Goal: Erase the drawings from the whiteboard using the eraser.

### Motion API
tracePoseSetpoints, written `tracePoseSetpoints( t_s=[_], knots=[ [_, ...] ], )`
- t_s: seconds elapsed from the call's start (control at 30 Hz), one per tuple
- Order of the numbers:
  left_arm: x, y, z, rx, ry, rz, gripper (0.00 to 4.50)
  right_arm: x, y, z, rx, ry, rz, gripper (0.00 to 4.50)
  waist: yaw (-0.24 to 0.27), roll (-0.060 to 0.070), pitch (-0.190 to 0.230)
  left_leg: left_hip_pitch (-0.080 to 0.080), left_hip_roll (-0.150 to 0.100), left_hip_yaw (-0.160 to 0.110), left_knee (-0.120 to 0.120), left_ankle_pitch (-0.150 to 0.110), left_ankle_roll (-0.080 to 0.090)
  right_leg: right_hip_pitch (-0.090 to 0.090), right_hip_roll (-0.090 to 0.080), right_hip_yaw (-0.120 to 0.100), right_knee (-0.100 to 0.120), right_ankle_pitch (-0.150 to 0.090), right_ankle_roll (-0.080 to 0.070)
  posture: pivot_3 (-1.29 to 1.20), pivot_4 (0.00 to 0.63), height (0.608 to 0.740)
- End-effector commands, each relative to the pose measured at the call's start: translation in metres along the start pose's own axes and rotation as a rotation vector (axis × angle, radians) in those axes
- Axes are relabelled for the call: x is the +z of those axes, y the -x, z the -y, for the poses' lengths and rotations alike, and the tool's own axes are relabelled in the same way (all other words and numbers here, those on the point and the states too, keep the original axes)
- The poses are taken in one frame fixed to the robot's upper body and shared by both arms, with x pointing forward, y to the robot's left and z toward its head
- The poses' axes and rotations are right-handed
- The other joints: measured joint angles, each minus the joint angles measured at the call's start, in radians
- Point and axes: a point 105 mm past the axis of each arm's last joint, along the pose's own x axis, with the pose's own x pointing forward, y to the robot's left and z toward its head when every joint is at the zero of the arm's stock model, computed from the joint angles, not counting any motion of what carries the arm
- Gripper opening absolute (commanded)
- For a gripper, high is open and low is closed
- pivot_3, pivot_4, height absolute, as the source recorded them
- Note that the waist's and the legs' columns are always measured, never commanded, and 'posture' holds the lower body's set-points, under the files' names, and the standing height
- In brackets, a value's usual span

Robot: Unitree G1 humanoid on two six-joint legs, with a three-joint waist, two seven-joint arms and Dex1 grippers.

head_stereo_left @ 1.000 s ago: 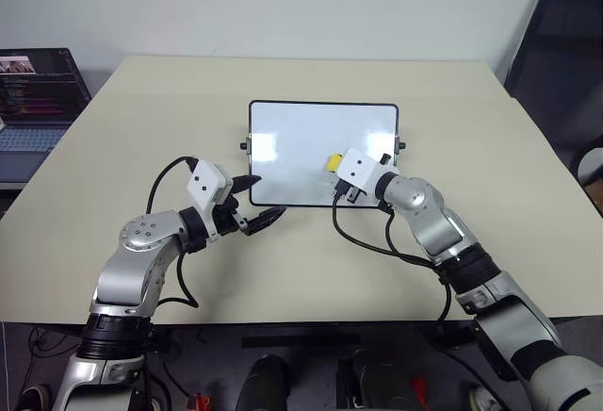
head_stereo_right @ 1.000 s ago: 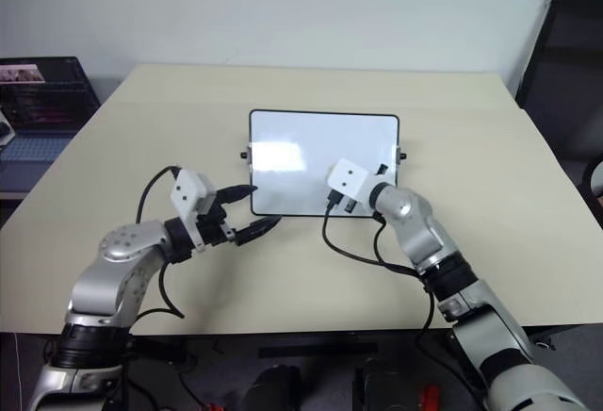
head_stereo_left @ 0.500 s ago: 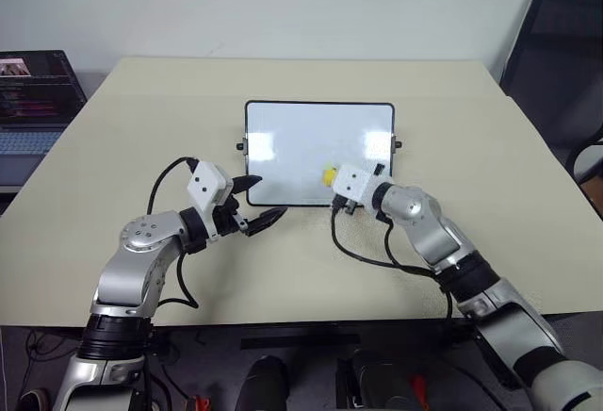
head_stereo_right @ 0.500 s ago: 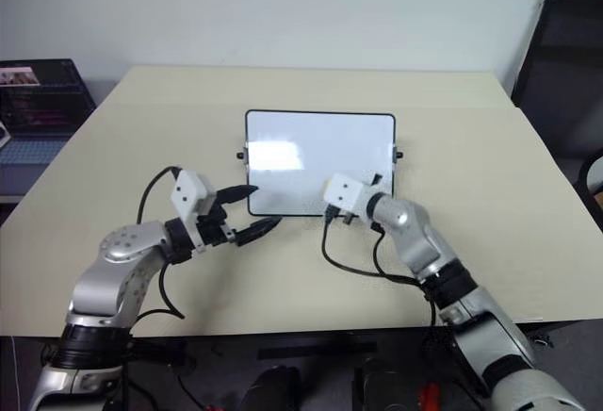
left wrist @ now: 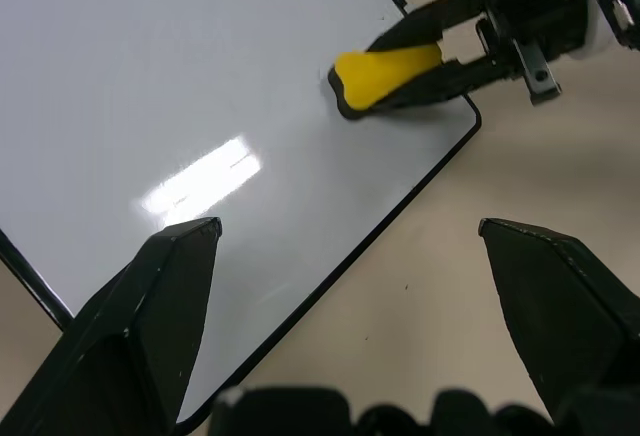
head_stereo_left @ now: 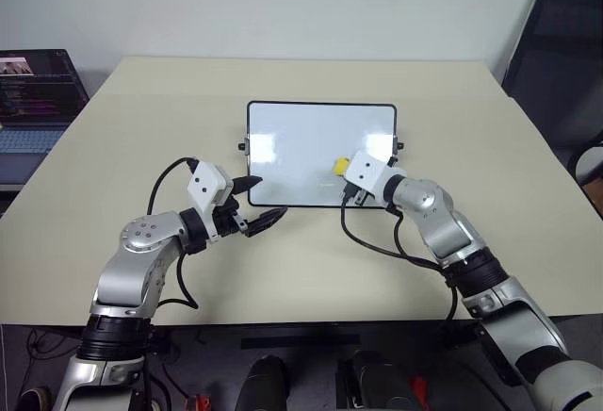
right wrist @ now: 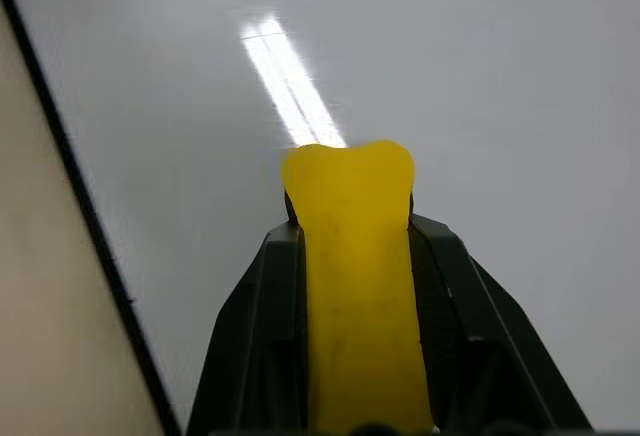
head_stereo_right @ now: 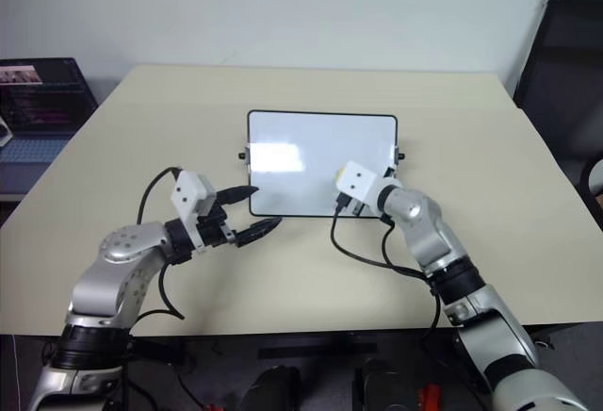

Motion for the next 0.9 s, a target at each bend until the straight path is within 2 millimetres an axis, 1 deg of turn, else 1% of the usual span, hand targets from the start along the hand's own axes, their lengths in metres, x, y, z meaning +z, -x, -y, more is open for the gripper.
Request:
tracePoseSetpoints(
  t_s=[0.03,0.13,0.17,0.23,0.27,0.3,0.33,0.37,0.43,0.57,0.63,0.67,0.73,0.8,0.9],
  knots=[
    [0.015,0.000,0.001,-0.003,-0.044,0.033,4.50,0.002,0.002,0.016,-0.085,-0.019,0.008,1.01,0.000,0.000,0.000,0.000,0.000,0.000,0.000,0.000,0.000,0.000,0.000,0.000,0.000,0.000,0.000,0.00,0.150,0.740],
    [0.017,0.001,-0.001,0.007,-0.054,0.035,4.50,0.022,0.012,0.034,-0.172,-0.106,0.114,1.01,0.001,0.000,0.000,-0.001,0.000,0.000,0.000,0.000,0.000,-0.001,0.000,0.000,0.000,0.000,0.000,0.00,0.150,0.740],
    [0.020,0.001,-0.001,0.004,-0.060,0.041,4.50,0.027,0.021,0.039,-0.199,-0.162,0.152,1.01,0.001,0.000,0.000,-0.001,0.000,0.000,0.000,0.000,0.000,-0.001,0.000,0.000,0.000,0.000,0.000,0.00,0.150,0.740],
    [0.024,0.001,0.001,-0.005,-0.070,0.048,4.50,0.031,0.032,0.043,-0.225,-0.227,0.192,1.01,0.003,0.000,0.000,-0.003,0.000,-0.001,-0.001,0.000,0.000,-0.002,0.000,-0.001,-0.001,0.000,0.000,0.00,0.150,0.740],
    [0.027,0.000,0.003,-0.016,-0.078,0.055,4.50,0.030,0.041,0.047,-0.254,-0.277,0.202,1.01,0.004,0.000,0.000,-0.003,0.000,-0.001,-0.001,0.000,0.000,-0.002,0.000,-0.001,-0.001,0.000,0.000,0.00,0.150,0.740],
    [0.030,-0.001,0.004,-0.024,-0.082,0.060,4.50,0.027,0.049,0.049,-0.276,-0.309,0.202,1.01,0.007,0.000,0.000,-0.004,0.000,-0.001,-0.002,-0.001,-0.001,-0.002,0.000,-0.001,-0.002,0.000,0.000,0.00,0.150,0.740],
    [0.034,-0.003,0.006,-0.043,-0.092,0.067,4.50,0.020,0.062,0.050,-0.308,-0.350,0.197,1.01,0.008,0.000,0.000,-0.005,0.000,-0.002,-0.002,-0.001,-0.001,-0.002,0.000,-0.001,-0.004,0.000,-0.001,0.00,0.150,0.740],
    [0.036,-0.004,0.007,-0.056,-0.099,0.070,4.50,0.016,0.070,0.049,-0.329,-0.375,0.190,1.01,0.014,0.000,0.000,-0.006,0.000,-0.003,-0.002,-0.001,-0.001,-0.002,0.000,-0.001,-0.005,0.000,-0.001,0.00,0.150,0.740],
    [0.041,-0.008,0.011,-0.104,-0.114,0.075,4.50,0.008,0.091,0.041,-0.362,-0.437,0.180,1.01,0.023,0.000,0.000,-0.008,0.000,-0.004,-0.003,-0.002,-0.002,-0.002,-0.001,-0.002,-0.008,0.000,-0.001,0.00,0.150,0.740],
    [0.046,-0.018,0.020,-0.206,-0.141,0.081,4.50,-0.006,0.119,0.022,-0.425,-0.536,0.125,1.01,0.025,0.001,0.001,-0.009,-0.001,-0.004,-0.003,-0.002,-0.002,-0.002,0.000,-0.002,-0.009,0.000,0.000,0.00,0.150,0.740],
    [0.050,-0.031,0.030,-0.315,-0.164,0.084,4.50,-0.029,0.137,0.011,-0.516,-0.631,0.034,1.01,0.025,0.001,0.001,-0.009,0.000,-0.003,-0.003,-0.002,-0.002,-0.002,0.000,-0.003,-0.009,-0.001,0.000,0.00,0.150,0.740],
    [0.052,-0.038,0.035,-0.360,-0.176,0.087,4.50,-0.038,0.141,0.006,-0.544,-0.664,-0.006,1.01,0.026,0.001,0.000,-0.009,0.000,-0.004,-0.003,-0.002,-0.002,-0.002,0.001,-0.003,-0.009,-0.001,0.000,0.00,0.150,0.740],
    [0.058,-0.051,0.041,-0.421,-0.195,0.106,4.50,-0.047,0.141,-0.003,-0.560,-0.721,-0.046,1.01,0.026,0.001,0.001,-0.008,-0.001,-0.003,-0.002,-0.002,-0.002,-0.002,0.001,-0.004,-0.009,-0.001,0.000,0.00,0.150,0.740],
    [0.064,-0.063,0.048,-0.475,-0.204,0.131,4.50,-0.055,0.136,-0.007,-0.573,-0.793,-0.073,1.01,0.021,0.001,0.001,-0.008,-0.002,-0.002,-0.001,-0.001,-0.001,-0.002,0.001,-0.003,-0.009,0.000,0.001,0.00,0.150,0.740],
    [0.066,-0.073,0.060,-0.553,-0.220,0.146,4.50,-0.070,0.131,-0.006,-0.618,-0.851,-0.125,1.01,0.010,0.001,0.001,-0.007,-0.002,0.000,0.000,-0.001,-0.001,-0.002,0.001,-0.001,-0.009,0.001,0.002,0.00,0.150,0.740]
  ],
)
